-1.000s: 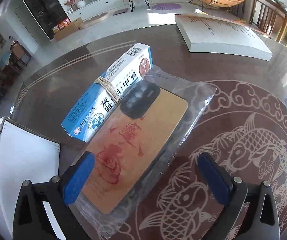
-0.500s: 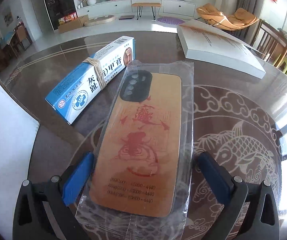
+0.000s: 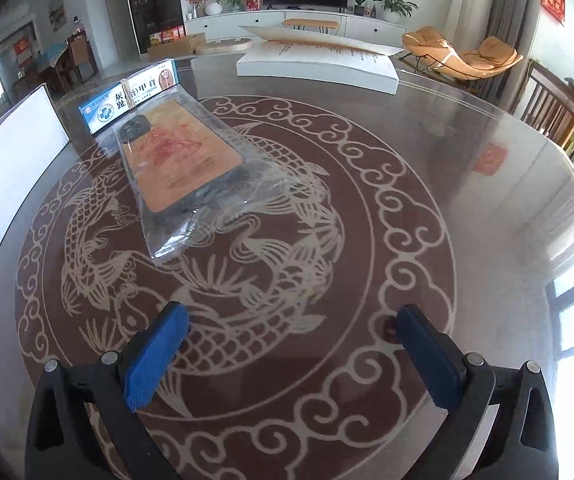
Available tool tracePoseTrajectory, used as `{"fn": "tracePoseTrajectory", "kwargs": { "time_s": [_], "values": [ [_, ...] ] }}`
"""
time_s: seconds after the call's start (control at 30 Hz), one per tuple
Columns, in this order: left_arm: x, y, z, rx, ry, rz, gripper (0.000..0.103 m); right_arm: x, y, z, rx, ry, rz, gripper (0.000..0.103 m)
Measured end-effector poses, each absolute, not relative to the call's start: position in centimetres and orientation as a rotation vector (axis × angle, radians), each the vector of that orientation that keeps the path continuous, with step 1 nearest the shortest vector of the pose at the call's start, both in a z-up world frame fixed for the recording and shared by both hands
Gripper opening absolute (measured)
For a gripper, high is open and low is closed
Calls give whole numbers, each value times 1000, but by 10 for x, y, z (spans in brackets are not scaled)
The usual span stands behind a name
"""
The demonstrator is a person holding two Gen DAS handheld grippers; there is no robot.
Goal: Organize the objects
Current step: 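Return both tools to the table toward the blue box and phone case, then grasp the twine-tied blue ointment box with the left gripper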
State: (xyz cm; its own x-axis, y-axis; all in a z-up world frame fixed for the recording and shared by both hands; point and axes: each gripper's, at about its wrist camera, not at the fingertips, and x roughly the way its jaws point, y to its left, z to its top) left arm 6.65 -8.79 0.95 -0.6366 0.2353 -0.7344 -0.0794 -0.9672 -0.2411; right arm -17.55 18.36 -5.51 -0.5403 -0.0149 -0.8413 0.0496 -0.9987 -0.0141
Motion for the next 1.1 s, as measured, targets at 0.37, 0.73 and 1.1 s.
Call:
{"fn": "tracePoseTrajectory", "kwargs": {
  "time_s": [0.37,0.73,1.1],
  "values": [
    [-40,-24,8,-1312,55,2516,93,-106,231,-56,1381,83,-2694,103],
    [-312,-13,43,-1251,289,2672,93,-106,228,-57,1384,102,-2687,103],
    [-429,-22,-11,-1405,275,2767,87,-107,228,-58,1384,102,-2687,103]
  ]
}}
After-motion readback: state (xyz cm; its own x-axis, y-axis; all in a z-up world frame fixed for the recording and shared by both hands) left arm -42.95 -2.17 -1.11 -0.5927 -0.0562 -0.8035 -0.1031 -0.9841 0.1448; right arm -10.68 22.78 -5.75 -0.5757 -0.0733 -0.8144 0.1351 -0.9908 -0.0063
